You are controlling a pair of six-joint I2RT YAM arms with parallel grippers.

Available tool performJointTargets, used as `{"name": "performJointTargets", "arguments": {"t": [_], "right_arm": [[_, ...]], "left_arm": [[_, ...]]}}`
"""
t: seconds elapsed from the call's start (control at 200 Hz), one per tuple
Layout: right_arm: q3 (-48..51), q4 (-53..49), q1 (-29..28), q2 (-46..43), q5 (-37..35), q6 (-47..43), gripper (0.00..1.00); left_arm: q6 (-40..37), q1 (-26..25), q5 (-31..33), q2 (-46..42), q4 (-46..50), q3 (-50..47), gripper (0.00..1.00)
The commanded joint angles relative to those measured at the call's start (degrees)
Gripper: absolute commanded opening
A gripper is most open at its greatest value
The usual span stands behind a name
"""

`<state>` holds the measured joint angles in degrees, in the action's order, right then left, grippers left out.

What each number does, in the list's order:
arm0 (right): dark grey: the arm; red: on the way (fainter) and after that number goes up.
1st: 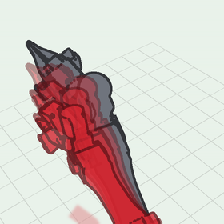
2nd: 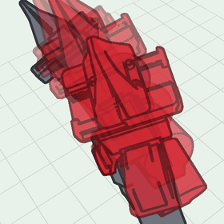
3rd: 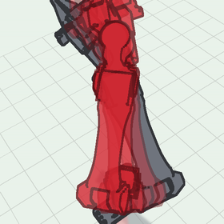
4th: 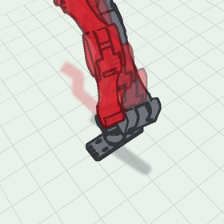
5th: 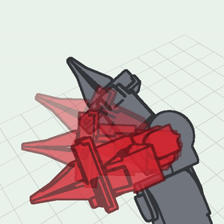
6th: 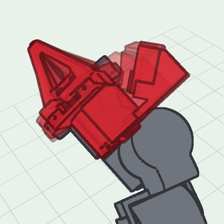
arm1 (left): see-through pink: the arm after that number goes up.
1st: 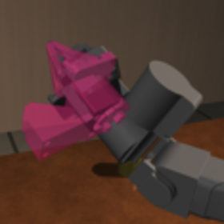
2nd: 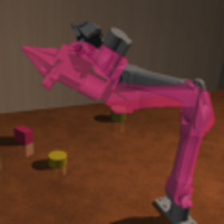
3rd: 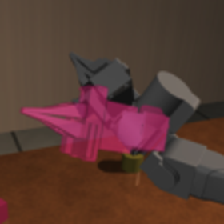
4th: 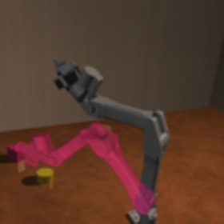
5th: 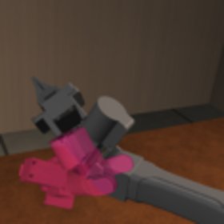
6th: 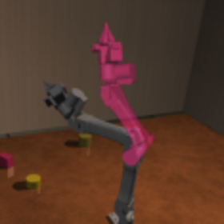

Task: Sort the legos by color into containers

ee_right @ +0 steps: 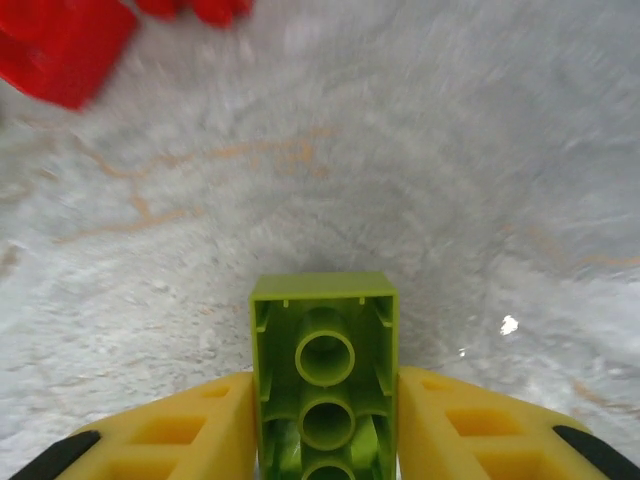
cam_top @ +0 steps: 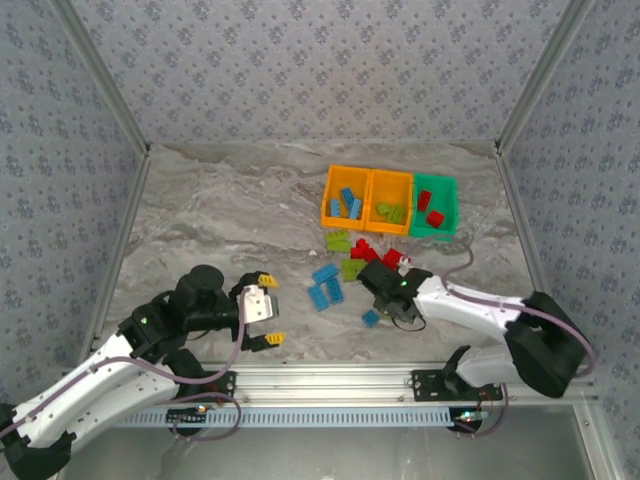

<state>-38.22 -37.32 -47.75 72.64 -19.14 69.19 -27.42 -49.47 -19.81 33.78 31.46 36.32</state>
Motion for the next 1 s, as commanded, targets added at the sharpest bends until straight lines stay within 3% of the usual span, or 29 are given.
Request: {"name": "performJointTargets", "arguments": {"t": [0.0, 0.07, 0.16, 0.395, 0.595, 0.755, 0.864, 0.994], "right_arm": [[-3.8, -4.8, 0.6, -6.1, -9.2, -5.2, 0.39], [-5.9, -1.8, 2.5, -8.5, -10.7, -13.3, 0.35], [-9.9, 2.0, 7.4, -7.7, -7.6, -22.2, 0.30], [-23.0, 15.0, 17.6, 6.6, -2.2, -44.9, 0.32], [-39.9, 13.0, 24.9, 27.0, 2.0, -48.4, 0.28], [-49.1, 13.8, 27.7, 38.5, 6.8, -48.3, 0.36], [-52.9, 11.8, 28.6, 40.9, 5.0, -48.0, 0.51], [-51.1, 9.5, 28.3, 36.7, 4.6, -47.5, 0.55]], "left_arm": [[-0.1, 0.4, -1.6, 0.4, 0.0, 1.9, 0.99], [-0.2, 0.5, -1.7, 0.5, -0.2, 1.9, 0.99], [-0.2, 0.5, -1.5, 0.5, -0.1, 1.7, 0.99], [-0.5, 0.5, 0.7, 0.5, 0.2, 1.2, 0.99], [-0.7, 0.3, 1.7, 0.3, 0.1, 0.5, 0.99], [-0.9, 0.1, 1.7, -2.0, -1.4, -0.9, 0.99], [-1.0, -0.1, 2.3, -2.0, -1.3, -0.9, 0.99], [-1.0, -0.2, 2.5, -1.9, -1.2, -0.7, 0.99]]}}
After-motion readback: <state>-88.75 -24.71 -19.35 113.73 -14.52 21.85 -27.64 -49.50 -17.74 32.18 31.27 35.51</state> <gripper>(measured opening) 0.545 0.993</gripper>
